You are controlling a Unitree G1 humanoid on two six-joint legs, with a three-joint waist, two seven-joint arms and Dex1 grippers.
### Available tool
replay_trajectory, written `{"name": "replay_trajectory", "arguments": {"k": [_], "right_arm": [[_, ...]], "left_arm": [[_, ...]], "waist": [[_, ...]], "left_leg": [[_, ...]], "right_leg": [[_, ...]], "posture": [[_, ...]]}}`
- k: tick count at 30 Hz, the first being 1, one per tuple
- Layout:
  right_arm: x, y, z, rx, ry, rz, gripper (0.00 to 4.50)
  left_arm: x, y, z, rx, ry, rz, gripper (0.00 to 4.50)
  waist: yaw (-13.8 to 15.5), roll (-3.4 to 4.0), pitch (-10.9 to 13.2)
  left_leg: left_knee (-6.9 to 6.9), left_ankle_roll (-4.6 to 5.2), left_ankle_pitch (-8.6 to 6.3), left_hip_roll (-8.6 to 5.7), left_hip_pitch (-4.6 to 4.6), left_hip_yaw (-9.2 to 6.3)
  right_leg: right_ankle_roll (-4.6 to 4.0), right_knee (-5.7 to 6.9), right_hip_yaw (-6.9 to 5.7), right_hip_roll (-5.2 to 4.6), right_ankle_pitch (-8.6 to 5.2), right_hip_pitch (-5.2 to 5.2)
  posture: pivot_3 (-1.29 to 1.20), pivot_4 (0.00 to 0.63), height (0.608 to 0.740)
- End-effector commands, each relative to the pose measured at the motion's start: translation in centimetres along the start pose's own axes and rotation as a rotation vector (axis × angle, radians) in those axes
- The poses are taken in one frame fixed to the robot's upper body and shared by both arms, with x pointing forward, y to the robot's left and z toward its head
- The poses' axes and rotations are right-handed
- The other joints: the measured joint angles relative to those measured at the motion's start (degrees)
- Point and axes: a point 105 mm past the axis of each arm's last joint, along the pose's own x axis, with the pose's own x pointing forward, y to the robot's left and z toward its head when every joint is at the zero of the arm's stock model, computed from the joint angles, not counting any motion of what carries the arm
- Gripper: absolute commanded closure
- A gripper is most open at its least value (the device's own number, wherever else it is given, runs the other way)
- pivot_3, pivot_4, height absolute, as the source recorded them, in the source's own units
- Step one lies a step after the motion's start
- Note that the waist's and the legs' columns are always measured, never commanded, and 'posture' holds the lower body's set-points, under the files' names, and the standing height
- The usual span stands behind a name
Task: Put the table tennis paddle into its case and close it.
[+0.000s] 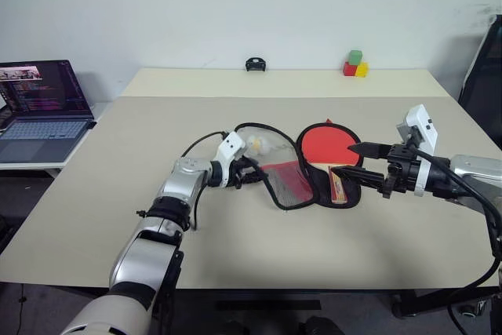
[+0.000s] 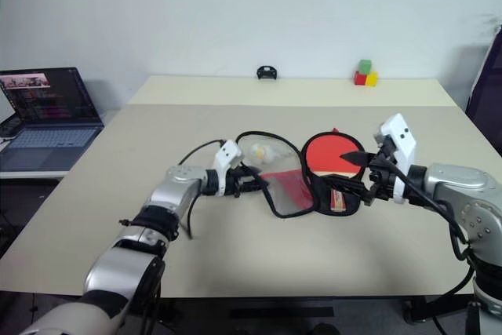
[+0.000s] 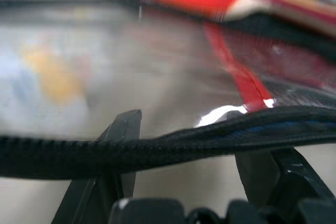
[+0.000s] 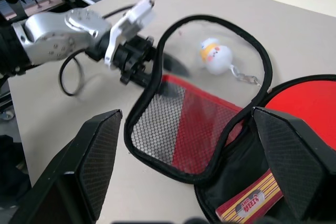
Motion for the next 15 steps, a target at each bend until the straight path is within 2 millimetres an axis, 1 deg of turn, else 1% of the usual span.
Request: {"name": "replay_trajectory", "arguments": {"k": [1, 4, 7, 8, 10, 12, 15], "right_arm": [[-0.8, 0.4, 1.3, -0.055, -0.046, -0.019, 0.16], [-0.9, 0.4, 1.3, -0.056, -0.047, -0.030, 0.16], [-1.1, 0.2, 1.4, -0.059, -0.052, -0.055, 0.16], [-1.1, 0.1, 1.4, -0.060, -0.053, -0.060, 0.16], [-1.3, -0.1, 1.4, -0.059, -0.054, -0.082, 0.16], [-1.5, -0.2, 1.3, -0.056, -0.055, -0.098, 0.16], [-1.5, -0.4, 1.2, -0.050, -0.053, -0.115, 0.16]], "left_arm": [[1.0, -0.6, 4.7, 0.064, -0.112, -0.066, 1.66], [2.4, -0.8, 6.2, 0.087, -0.118, -0.073, 1.66], [5.0, -1.8, 7.8, 0.073, -0.140, -0.063, 1.66], [5.6, -1.9, 8.1, 0.065, -0.145, -0.053, 1.66], [7.1, -2.3, 9.0, 0.037, -0.169, 0.007, 1.66], [7.8, -2.5, 9.7, 0.023, -0.187, 0.040, 1.66], [8.0, -2.6, 10.4, 0.018, -0.216, 0.048, 1.66]], "waist": [[0.03, -0.01, 0.01], [0.03, -0.03, 0.02], [0.06, -0.07, 0.04], [0.12, -0.12, 0.07], [0.02, -0.19, 0.11], [0.01, -0.21, 0.13], [-0.29, -0.21, 0.13]], "left_leg": [[0.00, 0.00, 0.00, -0.01, -0.01, 0.00], [0.01, 0.00, 0.00, -0.01, -0.01, 0.01], [0.01, 0.01, 0.00, -0.03, -0.01, 0.03], [0.01, 0.02, 0.00, -0.05, -0.01, 0.03], [0.01, 0.03, 0.00, -0.06, -0.01, 0.05], [0.00, 0.04, -0.01, -0.04, -0.01, 0.05], [-0.02, 0.04, -0.01, -0.02, 0.00, 0.08]], "right_leg": [[0.00, 0.00, -0.01, 0.00, 0.00, 0.00], [0.00, -0.01, -0.01, 0.00, 0.00, 0.00], [0.00, 0.00, -0.02, 0.01, 0.00, 0.00], [0.01, 0.00, -0.02, 0.01, 0.00, 0.00], [0.01, -0.01, 0.00, 0.01, 0.00, 0.00], [0.01, -0.01, 0.02, 0.00, 0.00, -0.01], [0.01, 0.01, 0.06, 0.00, 0.00, -0.02]], "posture": [[0.00, 0.150, 0.740], [0.00, 0.150, 0.740], [0.00, 0.150, 0.740], [0.00, 0.150, 0.740], [0.00, 0.150, 0.740], [0.00, 0.150, 0.740], [0.00, 0.150, 0.740]]}}
